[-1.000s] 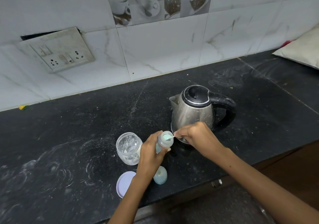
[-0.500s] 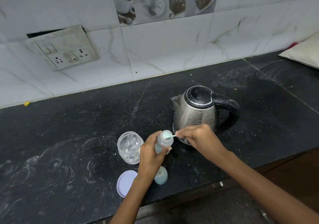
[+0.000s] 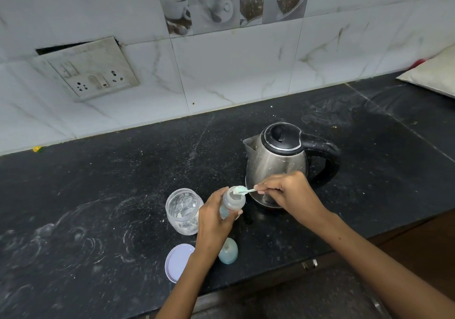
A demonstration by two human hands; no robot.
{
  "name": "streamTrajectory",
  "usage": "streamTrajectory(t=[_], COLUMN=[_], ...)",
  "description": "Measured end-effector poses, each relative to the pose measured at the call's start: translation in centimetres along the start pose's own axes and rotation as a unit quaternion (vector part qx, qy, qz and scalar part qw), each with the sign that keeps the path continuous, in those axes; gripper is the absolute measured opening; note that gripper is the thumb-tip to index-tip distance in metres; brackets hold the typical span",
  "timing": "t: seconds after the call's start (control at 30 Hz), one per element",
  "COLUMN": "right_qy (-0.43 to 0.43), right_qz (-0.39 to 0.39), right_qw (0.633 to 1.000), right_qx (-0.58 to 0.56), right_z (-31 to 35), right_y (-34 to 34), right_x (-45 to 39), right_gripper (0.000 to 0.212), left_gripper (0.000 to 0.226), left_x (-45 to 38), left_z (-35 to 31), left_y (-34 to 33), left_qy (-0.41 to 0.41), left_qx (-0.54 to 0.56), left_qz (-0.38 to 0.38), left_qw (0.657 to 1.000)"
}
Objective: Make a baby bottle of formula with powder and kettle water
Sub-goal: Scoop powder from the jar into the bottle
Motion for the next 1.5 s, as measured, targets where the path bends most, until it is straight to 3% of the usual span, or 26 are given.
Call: streamTrajectory(t=[0.53, 0.93, 1.07, 1.23, 1.37, 1.5], right_qy=[-0.037, 0.009, -0.067, -0.183, -0.222, -0.233], right_qz=[-0.058, -0.092, -0.146, -0.14, -0.156, -0.143], right_qw=[0.996, 0.993, 0.976, 0.947, 0.921, 0.9], right_qx=[-0.061, -0.07, -0.145, -0.223, -0.282, -0.341], right_z=[-1.0, -1.8, -2.7, -4.1, -4.3, -2.6], right_y=[-0.6, 0.2, -0.2, -2.2, -3.2, -4.9], right_x=[0.1, 1.7, 1.2, 1.1, 1.6, 0.5], right_gripper=[0.017, 0.018, 0.018, 0.014, 0.015, 0.014], left_gripper=[0.052, 0.053, 0.054, 0.054, 0.074, 0.045], left_x=[0.4, 0.5, 0.3, 0.2, 0.6, 2.7], left_z=[0.6, 1.7, 1.8, 1.7, 0.9, 0.0], left_y=[-0.6, -0.5, -1.0, -1.6, -0.8, 3.9], left_qy=[0.011, 0.063, 0.064, 0.061, 0.066, 0.043], left_qx=[0.034, 0.108, 0.094, 0.067, 0.041, 0.048], left_qz=[-0.001, 0.014, 0.018, 0.016, 0.015, -0.103], left_qw=[0.999, 0.992, 0.993, 0.996, 0.997, 0.993])
Point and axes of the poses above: each hand's wrist, its own x-axis away from the middle knuckle, its own y-axis out of the back of the hand, z = x × y, the point moved 7 cm from there along -x, towards the middle knuckle, and after that the axes turned 5 degrees about -x, right-handed, at the moved point
